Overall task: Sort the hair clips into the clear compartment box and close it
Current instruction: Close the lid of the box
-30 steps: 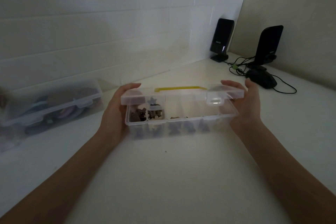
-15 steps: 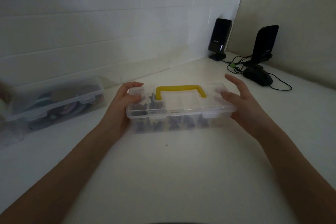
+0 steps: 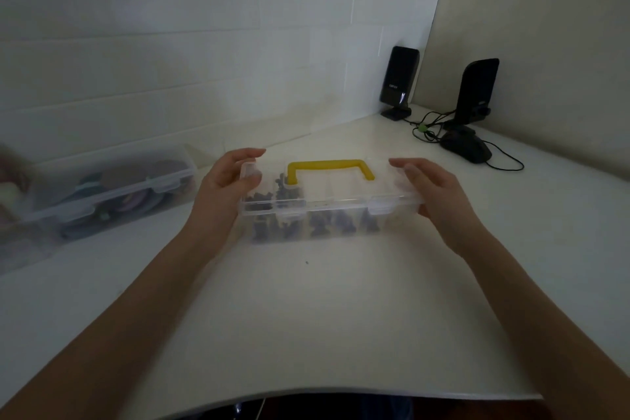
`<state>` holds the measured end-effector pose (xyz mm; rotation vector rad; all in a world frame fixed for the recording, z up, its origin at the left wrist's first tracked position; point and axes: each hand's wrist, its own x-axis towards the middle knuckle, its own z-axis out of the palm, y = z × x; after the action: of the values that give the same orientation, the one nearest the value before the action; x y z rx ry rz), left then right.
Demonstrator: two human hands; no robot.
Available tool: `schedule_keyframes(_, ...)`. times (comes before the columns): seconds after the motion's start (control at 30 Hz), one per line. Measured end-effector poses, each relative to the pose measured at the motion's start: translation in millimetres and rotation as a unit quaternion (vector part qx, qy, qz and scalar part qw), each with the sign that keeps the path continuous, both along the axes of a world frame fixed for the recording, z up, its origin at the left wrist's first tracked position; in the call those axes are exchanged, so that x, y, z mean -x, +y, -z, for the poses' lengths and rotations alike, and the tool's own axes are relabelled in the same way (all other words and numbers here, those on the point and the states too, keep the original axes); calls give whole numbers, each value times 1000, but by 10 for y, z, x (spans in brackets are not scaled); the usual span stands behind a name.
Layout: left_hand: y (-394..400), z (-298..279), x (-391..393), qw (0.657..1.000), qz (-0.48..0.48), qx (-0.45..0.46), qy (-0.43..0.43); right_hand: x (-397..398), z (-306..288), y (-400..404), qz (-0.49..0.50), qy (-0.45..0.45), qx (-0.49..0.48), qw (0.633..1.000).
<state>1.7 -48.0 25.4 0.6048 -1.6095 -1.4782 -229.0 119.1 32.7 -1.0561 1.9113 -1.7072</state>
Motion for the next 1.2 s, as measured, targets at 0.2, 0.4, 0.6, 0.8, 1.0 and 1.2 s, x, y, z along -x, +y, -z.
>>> schedule_keyframes(0.2, 143, -133, -27, 973, 10, 193, -129, -159, 207, 168, -67, 84, -44, 993)
schedule_keyframes(0.4, 81, -36, -55, 879, -36, 396, -262, -179, 199, 146, -15, 126, -56, 990)
schedule_keyframes(0.6, 100, 4, -24, 818, -61, 502, -274, -161, 221, 82, -4, 121, -36, 992)
schedule_keyframes(0.8, 88, 186, 118, 700, -199, 642, -240, -248, 326, -84, 70, 194, -42, 978)
schedule_keyframes(1.0, 64, 207, 325, 627, -266, 672, -291, -342, 382, -371, 20, 465, -109, 879)
schedule_keyframes(1.2, -259, 136, 307, 641, -256, 588, -423, -370, 390, -929, -19, 449, -104, 887)
